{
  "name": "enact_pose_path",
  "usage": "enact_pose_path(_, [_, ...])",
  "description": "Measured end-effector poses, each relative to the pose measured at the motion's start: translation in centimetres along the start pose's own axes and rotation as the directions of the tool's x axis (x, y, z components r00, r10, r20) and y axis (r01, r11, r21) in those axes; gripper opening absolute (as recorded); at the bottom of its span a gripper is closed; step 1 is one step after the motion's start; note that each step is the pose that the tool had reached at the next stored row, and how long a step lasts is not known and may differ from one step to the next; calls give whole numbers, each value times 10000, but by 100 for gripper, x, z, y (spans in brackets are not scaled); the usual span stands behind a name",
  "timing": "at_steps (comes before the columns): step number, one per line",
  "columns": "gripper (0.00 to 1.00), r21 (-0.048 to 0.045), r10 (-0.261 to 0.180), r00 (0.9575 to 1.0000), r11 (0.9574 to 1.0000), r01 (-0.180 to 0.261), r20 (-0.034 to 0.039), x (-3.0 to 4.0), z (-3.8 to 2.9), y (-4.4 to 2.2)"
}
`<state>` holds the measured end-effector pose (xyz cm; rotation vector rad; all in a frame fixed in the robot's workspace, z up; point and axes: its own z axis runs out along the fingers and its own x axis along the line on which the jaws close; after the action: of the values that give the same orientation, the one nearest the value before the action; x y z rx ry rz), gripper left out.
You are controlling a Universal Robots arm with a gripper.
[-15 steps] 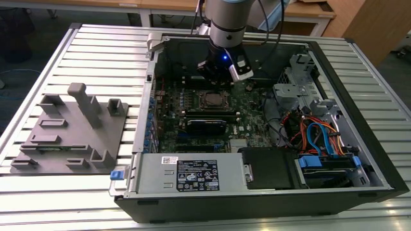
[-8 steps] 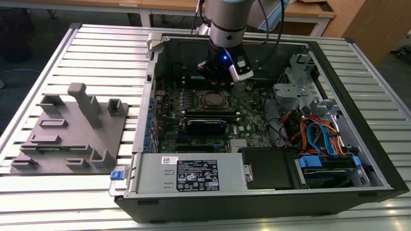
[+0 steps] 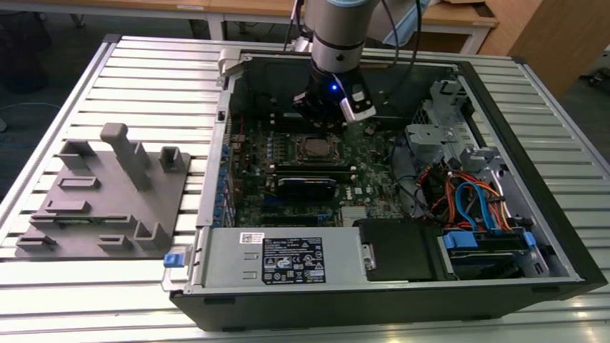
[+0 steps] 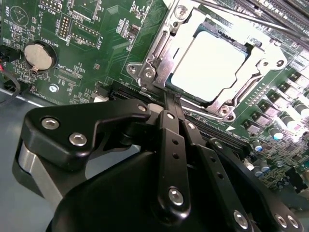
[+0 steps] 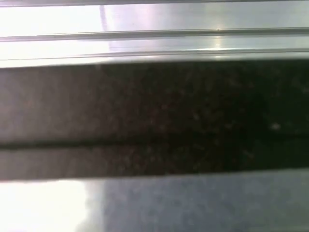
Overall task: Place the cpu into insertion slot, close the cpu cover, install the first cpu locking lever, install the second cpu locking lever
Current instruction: 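Install the first cpu locking lever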
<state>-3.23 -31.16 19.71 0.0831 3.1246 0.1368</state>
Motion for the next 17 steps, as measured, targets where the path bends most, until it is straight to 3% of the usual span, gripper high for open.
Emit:
enact_pose_path(13, [10, -2, 0, 10000, 10000, 0, 2, -2, -32, 4])
enact_pose_path(17, [10, 116, -4, 10000, 9999, 3, 7, -9, -30, 4])
